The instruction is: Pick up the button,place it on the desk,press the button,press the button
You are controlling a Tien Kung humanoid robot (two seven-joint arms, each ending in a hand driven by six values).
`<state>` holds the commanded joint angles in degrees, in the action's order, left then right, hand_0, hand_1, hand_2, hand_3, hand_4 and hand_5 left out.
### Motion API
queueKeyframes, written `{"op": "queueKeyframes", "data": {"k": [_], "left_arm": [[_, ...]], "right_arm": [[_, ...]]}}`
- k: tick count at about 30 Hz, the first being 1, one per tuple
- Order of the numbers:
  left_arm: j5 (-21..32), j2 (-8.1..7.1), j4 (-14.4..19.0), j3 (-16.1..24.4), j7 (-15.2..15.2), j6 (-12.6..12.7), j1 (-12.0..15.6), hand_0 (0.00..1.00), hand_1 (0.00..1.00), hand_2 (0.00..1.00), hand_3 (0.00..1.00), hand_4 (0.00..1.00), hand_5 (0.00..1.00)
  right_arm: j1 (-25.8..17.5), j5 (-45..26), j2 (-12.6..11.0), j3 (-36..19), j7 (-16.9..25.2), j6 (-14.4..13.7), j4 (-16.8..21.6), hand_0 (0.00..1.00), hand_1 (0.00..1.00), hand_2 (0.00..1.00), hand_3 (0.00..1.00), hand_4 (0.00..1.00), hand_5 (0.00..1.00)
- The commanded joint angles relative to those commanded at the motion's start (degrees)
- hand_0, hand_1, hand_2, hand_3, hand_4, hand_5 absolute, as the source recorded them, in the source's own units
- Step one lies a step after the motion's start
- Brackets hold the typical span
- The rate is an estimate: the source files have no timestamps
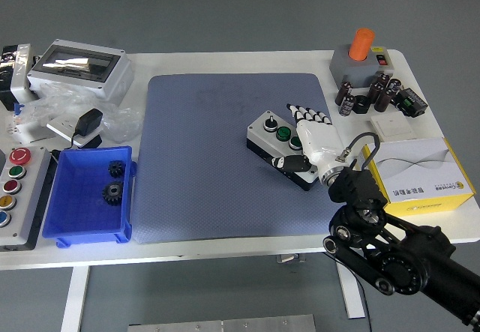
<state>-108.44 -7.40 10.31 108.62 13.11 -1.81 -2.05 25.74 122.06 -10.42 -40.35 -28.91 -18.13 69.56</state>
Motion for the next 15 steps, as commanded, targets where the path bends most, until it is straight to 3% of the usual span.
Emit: {"op": "queueKeyframes", "data": {"k": [4,5,10,11,15], "left_arm": [[-0.05,-0.02,0.0,0.01,-0.01,0.0,-0.03,0.678,0.683,0.591,0.657,0.71,0.305],[-0.07,-0.02,0.0,0.01,-0.04,-0.01,-0.05,0.678,0.684,0.592,0.657,0.71,0.305],[-0.13,-0.01,0.0,-0.07,-0.16,-0.06,-0.16,0.678,0.684,0.592,0.657,0.71,0.305],[-0.16,-0.01,0.0,-0.07,-0.18,-0.07,-0.17,0.678,0.684,0.591,0.658,0.71,0.304],[-0.2,-0.05,0.0,-0.1,-0.22,-0.07,-0.19,0.678,0.684,0.591,0.658,0.71,0.304]], "right_arm": [[0.14,0.04,0.1,0.42,-0.42,-0.61,-0.43,0.998,0.998,0.998,0.998,0.998,0.447],[0.19,0.04,0.13,0.6,-0.54,-0.91,-0.62,0.807,0.91,0.954,0.998,0.998,0.453],[0.44,-0.41,0.17,1.69,-0.87,-2.03,-1.5,0.807,0.91,0.954,0.998,0.998,0.453],[0.48,-0.42,0.18,1.92,-0.98,-2.17,-1.71,0.384,0.624,0.719,0.998,0.965,0.376],[0.64,-0.39,0.24,2.65,-1.29,-2.61,-2.32,0.384,0.624,0.719,0.998,0.965,0.376]]}}
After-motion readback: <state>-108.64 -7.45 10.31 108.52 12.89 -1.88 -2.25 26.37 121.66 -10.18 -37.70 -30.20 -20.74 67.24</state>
